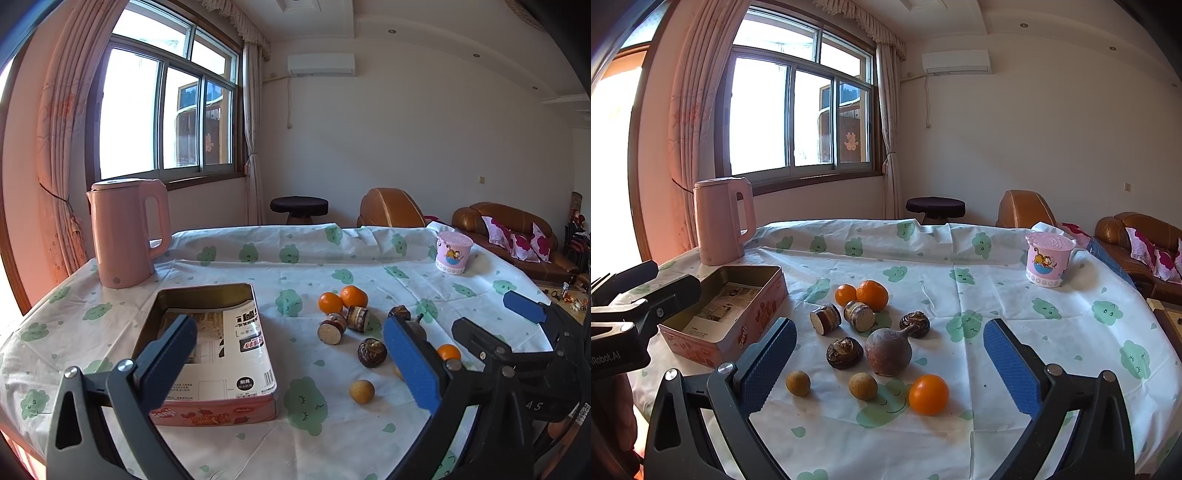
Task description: Organize fruits
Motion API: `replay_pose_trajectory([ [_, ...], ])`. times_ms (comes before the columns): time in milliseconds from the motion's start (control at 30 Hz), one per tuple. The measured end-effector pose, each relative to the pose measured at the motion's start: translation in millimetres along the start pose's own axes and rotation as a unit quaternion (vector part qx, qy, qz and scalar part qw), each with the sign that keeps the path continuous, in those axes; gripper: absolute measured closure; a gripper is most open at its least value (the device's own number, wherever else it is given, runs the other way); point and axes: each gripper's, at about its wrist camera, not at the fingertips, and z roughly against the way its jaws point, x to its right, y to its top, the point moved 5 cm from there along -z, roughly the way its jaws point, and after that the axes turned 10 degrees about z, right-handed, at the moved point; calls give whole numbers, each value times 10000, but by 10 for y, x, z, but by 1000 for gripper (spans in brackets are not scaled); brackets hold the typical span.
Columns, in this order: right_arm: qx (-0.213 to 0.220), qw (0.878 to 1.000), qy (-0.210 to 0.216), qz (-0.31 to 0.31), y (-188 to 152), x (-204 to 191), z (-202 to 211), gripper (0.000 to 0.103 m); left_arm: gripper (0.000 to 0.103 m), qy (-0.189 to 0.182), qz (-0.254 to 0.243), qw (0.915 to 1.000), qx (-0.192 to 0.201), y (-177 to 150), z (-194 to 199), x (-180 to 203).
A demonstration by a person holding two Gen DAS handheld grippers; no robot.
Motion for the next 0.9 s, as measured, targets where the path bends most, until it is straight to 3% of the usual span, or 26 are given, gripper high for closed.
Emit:
replay_pose_trajectory([
  [667,-64,10000,-24,-25,-72,37,-42,1,0,-12,-9,10000,-53,-117,-31,-28],
  [900,-203,9994,-280,50,-233,155,-120,1,0,-35,6,9992,-390,-269,-247,51],
])
